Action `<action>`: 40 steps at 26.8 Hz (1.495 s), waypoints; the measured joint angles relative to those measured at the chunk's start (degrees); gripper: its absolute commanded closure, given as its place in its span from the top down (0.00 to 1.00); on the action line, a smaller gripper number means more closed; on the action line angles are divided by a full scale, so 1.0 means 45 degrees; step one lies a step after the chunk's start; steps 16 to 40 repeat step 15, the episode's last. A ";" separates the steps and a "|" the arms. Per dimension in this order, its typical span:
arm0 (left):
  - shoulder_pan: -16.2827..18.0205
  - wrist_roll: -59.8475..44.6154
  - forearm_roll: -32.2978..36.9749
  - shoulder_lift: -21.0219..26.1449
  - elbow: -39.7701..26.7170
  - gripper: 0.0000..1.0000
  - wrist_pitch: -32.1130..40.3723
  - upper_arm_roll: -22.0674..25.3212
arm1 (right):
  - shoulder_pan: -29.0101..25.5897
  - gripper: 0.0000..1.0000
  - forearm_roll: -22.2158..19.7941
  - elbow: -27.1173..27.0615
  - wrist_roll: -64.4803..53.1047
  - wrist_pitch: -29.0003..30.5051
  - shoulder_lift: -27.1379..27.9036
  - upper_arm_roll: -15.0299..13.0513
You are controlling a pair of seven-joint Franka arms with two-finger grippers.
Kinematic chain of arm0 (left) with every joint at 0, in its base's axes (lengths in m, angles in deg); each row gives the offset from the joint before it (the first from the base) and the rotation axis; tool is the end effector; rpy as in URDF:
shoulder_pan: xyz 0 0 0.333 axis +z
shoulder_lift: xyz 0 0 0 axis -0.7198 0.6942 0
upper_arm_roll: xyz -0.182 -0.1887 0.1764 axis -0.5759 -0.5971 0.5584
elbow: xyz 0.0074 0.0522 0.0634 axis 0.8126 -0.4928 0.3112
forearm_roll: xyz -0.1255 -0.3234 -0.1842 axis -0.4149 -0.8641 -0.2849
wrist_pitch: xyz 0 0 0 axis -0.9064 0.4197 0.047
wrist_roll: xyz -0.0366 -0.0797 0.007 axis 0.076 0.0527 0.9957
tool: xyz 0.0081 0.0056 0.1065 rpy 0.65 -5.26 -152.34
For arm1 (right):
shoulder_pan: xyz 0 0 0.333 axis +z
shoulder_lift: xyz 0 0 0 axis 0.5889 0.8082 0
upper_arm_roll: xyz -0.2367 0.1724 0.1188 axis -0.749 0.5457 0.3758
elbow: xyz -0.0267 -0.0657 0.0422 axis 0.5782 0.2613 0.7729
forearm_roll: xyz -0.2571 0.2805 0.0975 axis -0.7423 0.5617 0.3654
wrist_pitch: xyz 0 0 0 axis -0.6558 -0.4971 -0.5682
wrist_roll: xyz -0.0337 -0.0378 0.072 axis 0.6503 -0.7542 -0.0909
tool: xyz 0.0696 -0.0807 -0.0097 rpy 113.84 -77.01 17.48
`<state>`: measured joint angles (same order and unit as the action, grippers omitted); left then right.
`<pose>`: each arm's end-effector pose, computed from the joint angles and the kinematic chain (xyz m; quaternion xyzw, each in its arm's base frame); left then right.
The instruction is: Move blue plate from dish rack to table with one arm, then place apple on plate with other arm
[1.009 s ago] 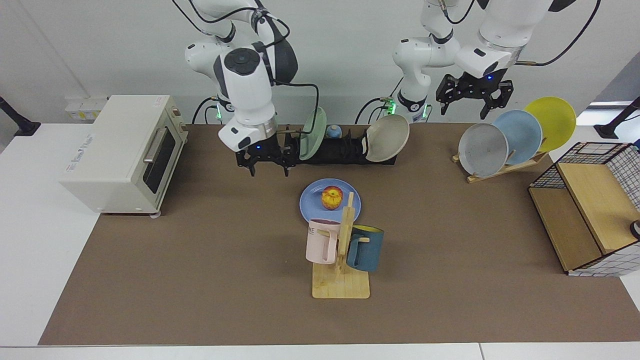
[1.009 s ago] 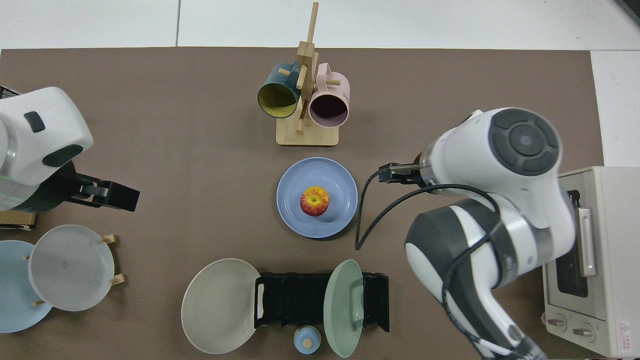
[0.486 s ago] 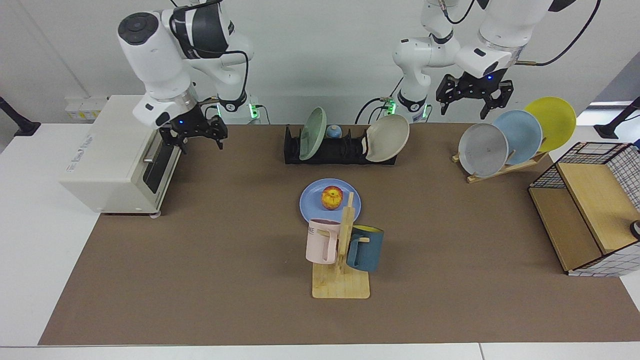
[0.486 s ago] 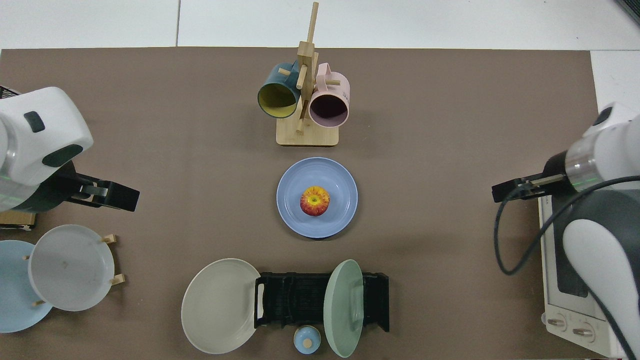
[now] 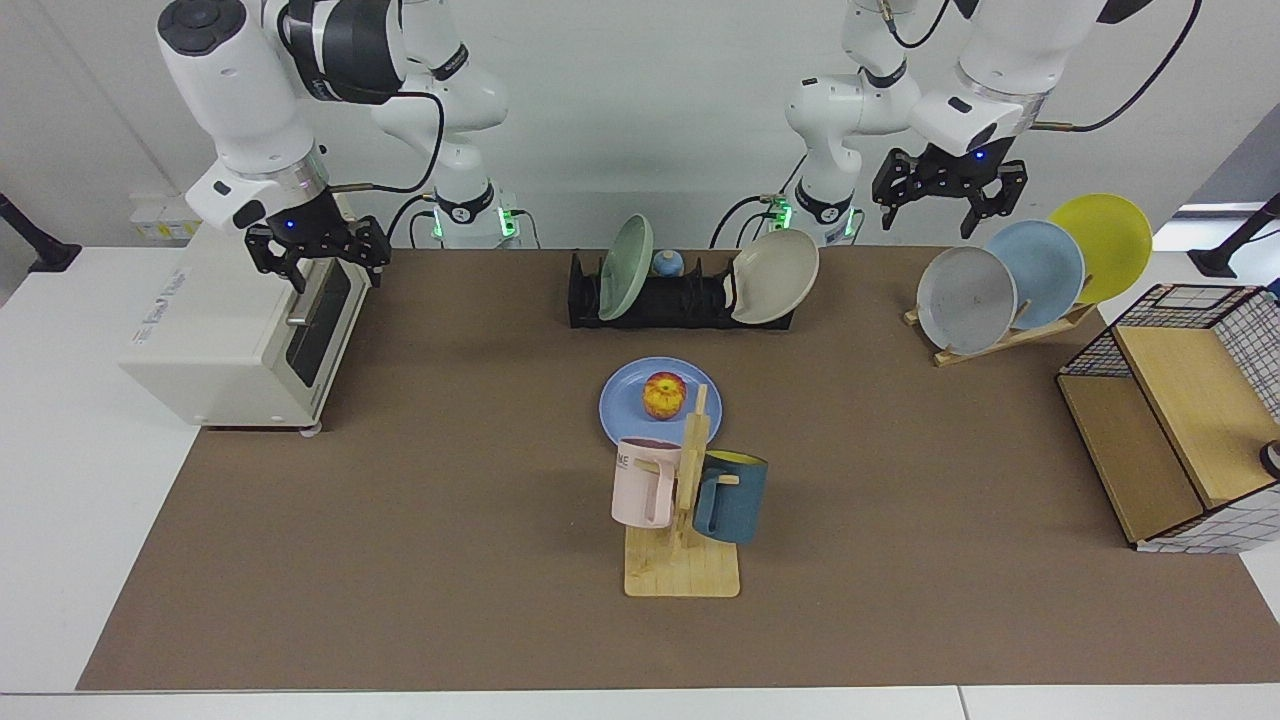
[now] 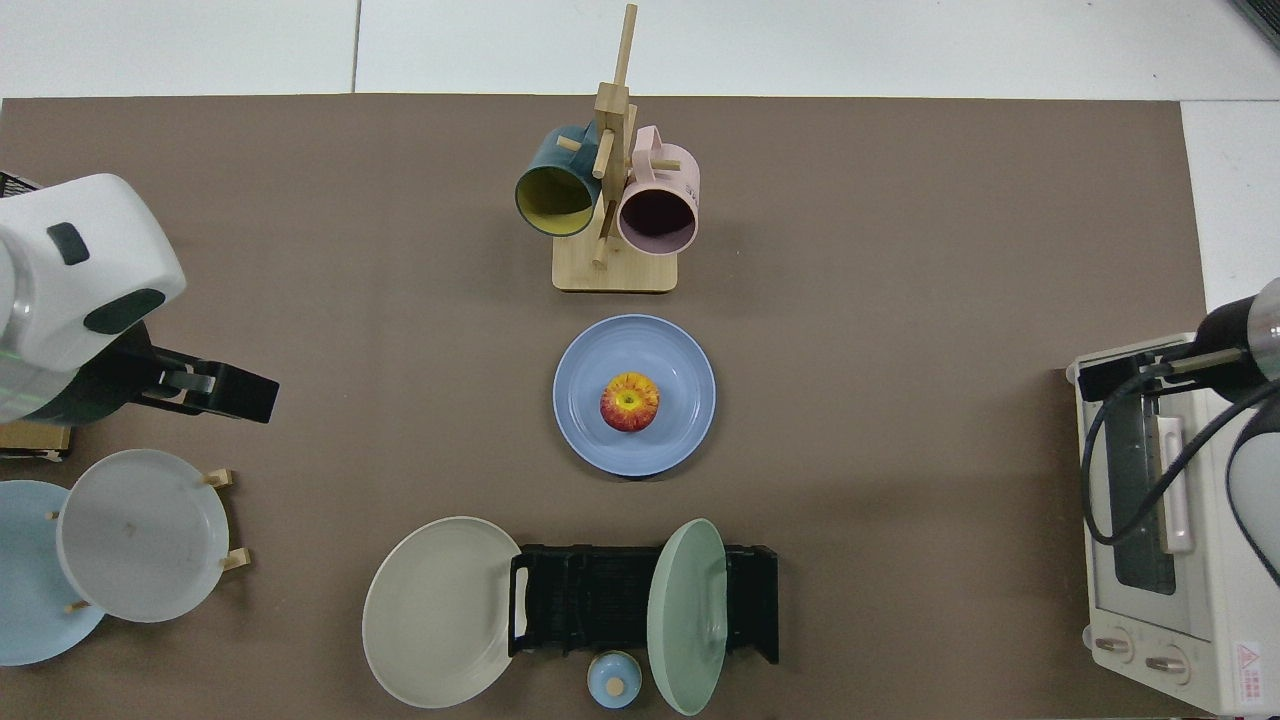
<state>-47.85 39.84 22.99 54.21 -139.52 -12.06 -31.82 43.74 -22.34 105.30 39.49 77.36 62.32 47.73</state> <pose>0.5172 -0.1054 0.6600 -0.9923 0.1192 0.0281 0.0157 0.5292 -0.0199 0.5709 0.9979 0.0581 -0.0124 0.0247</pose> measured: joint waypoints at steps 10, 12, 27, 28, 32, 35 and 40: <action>0.0000 0.0000 0.0000 -0.0001 0.0000 1.00 0.0001 0.0000 | -0.0130 1.00 0.0042 -0.0119 -0.0001 0.0265 0.0004 0.0048; 0.0000 0.0000 0.0000 -0.0001 0.0000 1.00 0.0001 0.0000 | -0.0123 1.00 0.0042 -0.0120 -0.0001 0.0330 0.0005 0.0082; 0.0000 0.0000 0.0000 -0.0001 0.0000 1.00 0.0002 0.0000 | -0.0122 1.00 0.0043 -0.0120 -0.0001 0.0482 0.0012 0.0121; 0.0000 0.0000 0.0000 -0.0001 0.0000 1.00 0.0002 0.0000 | -0.0122 1.00 0.0043 -0.0120 -0.0001 0.0482 0.0012 0.0121; 0.0000 0.0000 0.0000 -0.0001 0.0000 1.00 0.0002 0.0000 | -0.0122 1.00 0.0043 -0.0120 -0.0001 0.0482 0.0012 0.0121; 0.0000 0.0000 0.0000 -0.0001 0.0000 1.00 0.0002 0.0000 | -0.0122 1.00 0.0043 -0.0120 -0.0001 0.0482 0.0012 0.0121; 0.0000 0.0000 0.0000 -0.0001 0.0000 1.00 0.0002 0.0000 | -0.0122 1.00 0.0043 -0.0120 -0.0001 0.0482 0.0012 0.0121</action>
